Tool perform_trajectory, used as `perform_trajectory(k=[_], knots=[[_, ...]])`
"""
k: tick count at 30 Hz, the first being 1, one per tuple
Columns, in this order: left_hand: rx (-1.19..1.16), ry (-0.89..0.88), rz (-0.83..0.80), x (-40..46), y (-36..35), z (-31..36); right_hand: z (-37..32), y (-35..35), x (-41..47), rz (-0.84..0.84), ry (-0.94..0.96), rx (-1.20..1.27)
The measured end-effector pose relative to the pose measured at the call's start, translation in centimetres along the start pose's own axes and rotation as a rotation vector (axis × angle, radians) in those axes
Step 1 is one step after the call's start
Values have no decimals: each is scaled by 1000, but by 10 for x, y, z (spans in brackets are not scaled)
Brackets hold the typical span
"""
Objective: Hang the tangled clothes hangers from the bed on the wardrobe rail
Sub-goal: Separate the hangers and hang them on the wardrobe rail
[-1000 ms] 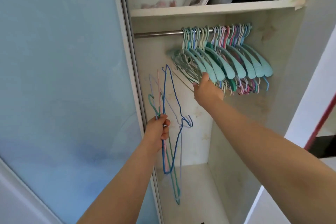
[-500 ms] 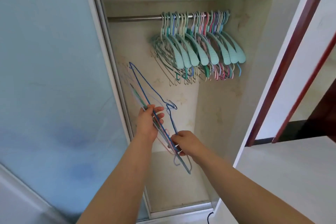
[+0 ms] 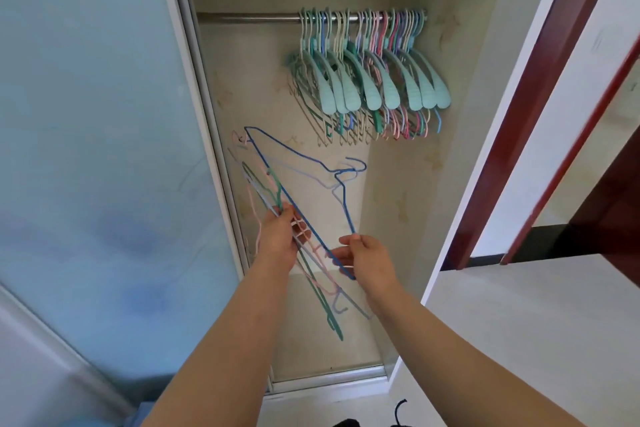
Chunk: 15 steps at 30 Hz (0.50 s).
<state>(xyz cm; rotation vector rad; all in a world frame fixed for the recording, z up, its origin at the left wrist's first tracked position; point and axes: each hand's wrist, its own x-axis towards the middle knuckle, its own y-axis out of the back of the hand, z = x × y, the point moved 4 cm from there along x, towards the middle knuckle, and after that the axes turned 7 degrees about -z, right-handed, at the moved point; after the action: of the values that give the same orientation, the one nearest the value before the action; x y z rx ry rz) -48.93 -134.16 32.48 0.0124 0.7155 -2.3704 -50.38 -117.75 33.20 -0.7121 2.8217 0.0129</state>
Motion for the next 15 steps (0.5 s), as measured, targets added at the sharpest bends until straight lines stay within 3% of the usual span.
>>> perform_trajectory(k=[8,15], knots=[[174,-93,22,9,12,9,-10,28,16,-27,-230,464],[234,-13,80,24,23,3,2,53,42,-212,-518,1114]])
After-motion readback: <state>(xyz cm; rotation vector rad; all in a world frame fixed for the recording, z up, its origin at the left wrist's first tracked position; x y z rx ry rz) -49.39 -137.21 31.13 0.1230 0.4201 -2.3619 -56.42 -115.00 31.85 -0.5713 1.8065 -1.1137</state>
